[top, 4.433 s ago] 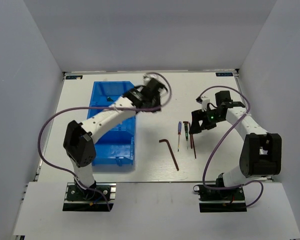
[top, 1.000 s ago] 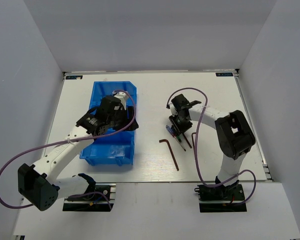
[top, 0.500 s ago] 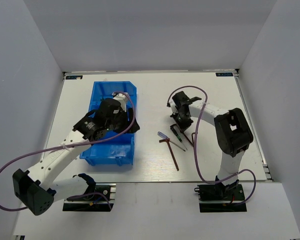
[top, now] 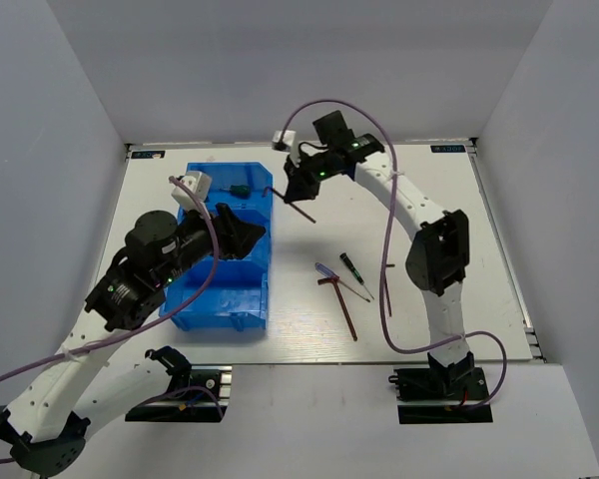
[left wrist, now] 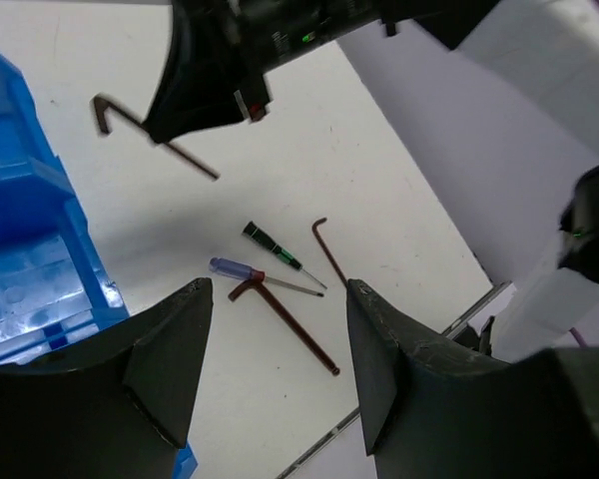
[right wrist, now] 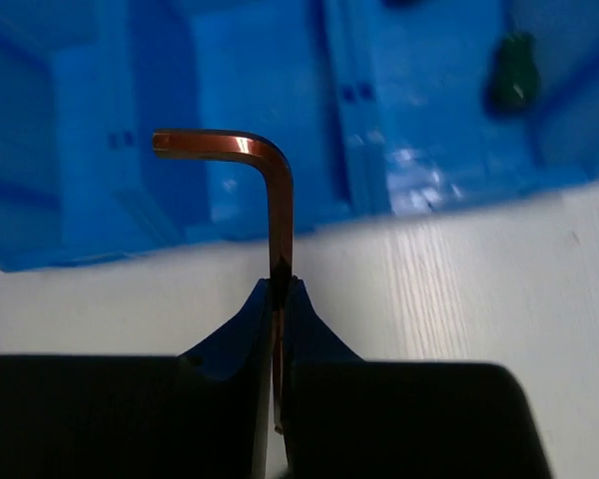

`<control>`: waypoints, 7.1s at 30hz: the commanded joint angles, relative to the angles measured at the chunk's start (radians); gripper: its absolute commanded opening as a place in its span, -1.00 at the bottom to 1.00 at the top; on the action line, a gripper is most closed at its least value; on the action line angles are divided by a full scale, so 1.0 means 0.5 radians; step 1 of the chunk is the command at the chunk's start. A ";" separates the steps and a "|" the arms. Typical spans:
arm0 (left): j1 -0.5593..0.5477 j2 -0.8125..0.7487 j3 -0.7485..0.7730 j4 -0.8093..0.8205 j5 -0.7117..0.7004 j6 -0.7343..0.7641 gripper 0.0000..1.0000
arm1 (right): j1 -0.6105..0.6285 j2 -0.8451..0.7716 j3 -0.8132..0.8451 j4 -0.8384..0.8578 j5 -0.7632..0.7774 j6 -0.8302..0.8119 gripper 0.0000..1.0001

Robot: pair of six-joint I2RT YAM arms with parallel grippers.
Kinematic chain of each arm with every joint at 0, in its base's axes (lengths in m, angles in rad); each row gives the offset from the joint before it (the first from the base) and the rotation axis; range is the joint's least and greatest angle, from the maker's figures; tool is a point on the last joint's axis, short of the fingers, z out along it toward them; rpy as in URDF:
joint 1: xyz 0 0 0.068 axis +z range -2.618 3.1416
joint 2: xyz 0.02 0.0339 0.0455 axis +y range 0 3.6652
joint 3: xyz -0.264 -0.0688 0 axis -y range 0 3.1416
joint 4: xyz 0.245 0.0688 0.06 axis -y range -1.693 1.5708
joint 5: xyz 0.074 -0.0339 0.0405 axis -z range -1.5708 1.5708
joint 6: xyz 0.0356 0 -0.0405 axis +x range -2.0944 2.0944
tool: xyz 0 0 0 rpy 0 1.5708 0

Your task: Sort the tools into containers

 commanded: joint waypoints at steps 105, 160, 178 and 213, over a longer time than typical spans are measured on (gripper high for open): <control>-0.548 1.939 1.408 -1.034 -1.157 -0.920 -1.00 | -0.880 -1.297 -2.313 0.096 0.612 0.788 -0.08; 0.438 0.666 0.187 -0.552 -0.982 -0.982 0.45 | -0.334 -0.625 -2.263 0.344 1.630 1.215 -0.75; 0.438 0.313 0.000 -0.369 -0.397 -0.586 0.43 | -0.353 -0.781 -1.441 0.166 0.986 0.788 -1.00; 0.438 0.055 -0.119 -0.001 0.168 -0.381 0.43 | 0.424 0.259 -0.061 1.237 0.133 0.779 -0.14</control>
